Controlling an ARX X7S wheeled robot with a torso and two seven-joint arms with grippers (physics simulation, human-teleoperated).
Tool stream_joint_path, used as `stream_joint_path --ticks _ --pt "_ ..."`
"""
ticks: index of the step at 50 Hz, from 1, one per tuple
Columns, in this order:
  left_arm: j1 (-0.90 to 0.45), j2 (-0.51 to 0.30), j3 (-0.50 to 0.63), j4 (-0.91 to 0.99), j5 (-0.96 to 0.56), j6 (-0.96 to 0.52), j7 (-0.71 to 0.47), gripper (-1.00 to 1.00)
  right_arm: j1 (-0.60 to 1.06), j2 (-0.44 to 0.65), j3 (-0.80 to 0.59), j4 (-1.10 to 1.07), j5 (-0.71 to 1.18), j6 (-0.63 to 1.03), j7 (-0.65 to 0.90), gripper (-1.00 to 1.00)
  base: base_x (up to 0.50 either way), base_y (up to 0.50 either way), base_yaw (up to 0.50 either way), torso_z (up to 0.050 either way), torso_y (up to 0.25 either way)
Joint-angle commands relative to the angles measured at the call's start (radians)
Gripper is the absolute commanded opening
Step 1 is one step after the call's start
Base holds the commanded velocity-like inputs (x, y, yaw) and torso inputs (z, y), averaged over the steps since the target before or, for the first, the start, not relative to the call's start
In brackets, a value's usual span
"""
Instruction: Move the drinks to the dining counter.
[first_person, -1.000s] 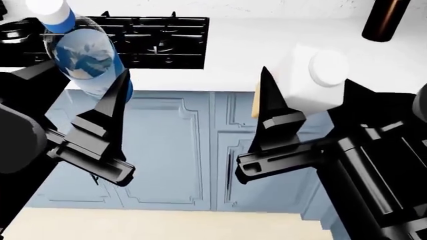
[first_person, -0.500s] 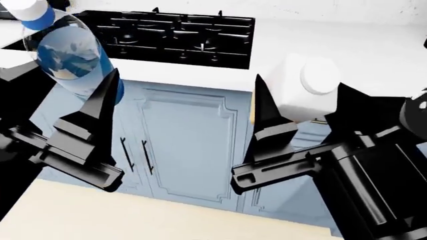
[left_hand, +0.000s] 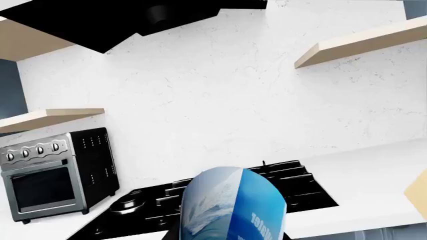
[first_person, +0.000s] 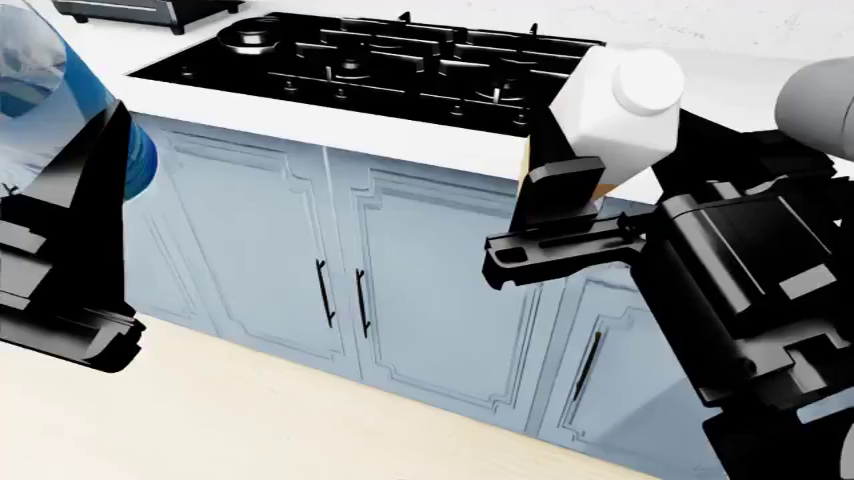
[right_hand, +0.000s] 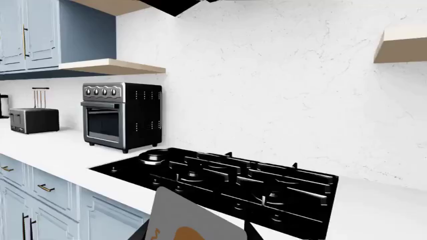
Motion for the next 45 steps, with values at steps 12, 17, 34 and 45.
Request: stream_joint_path --ticks 12,17,34,45 --pt "0.396 0.368 -1.115 -0.003 -0.496 -0.493 0.068 -1.00 0.124 -0.101 -0.067 0.149 -0.075 0.071 -0.105 -1.00 0.00 0.00 0.50 0.001 0.001" --pt "1.146 0.404 -1.865 -0.022 -0.537 -0.556 0.067 -1.00 0.122 -0.090 -0.068 0.146 -0.087 0.077 -0.106 -1.00 0.00 0.00 0.50 0.000 0.000" --pt "2.128 0.455 -3.159 -0.066 -0.557 -0.634 0.082 -1.00 0.111 -0.090 -0.077 0.138 -0.081 0.074 -0.104 -1.00 0.00 0.00 0.50 0.001 0.001" --pt "2.116 0.460 -3.150 -0.063 -0.558 -0.638 0.084 -1.00 0.114 -0.089 -0.080 0.125 -0.075 0.074 -0.097 -1.00 0.00 0.00 0.50 0.000 0.001"
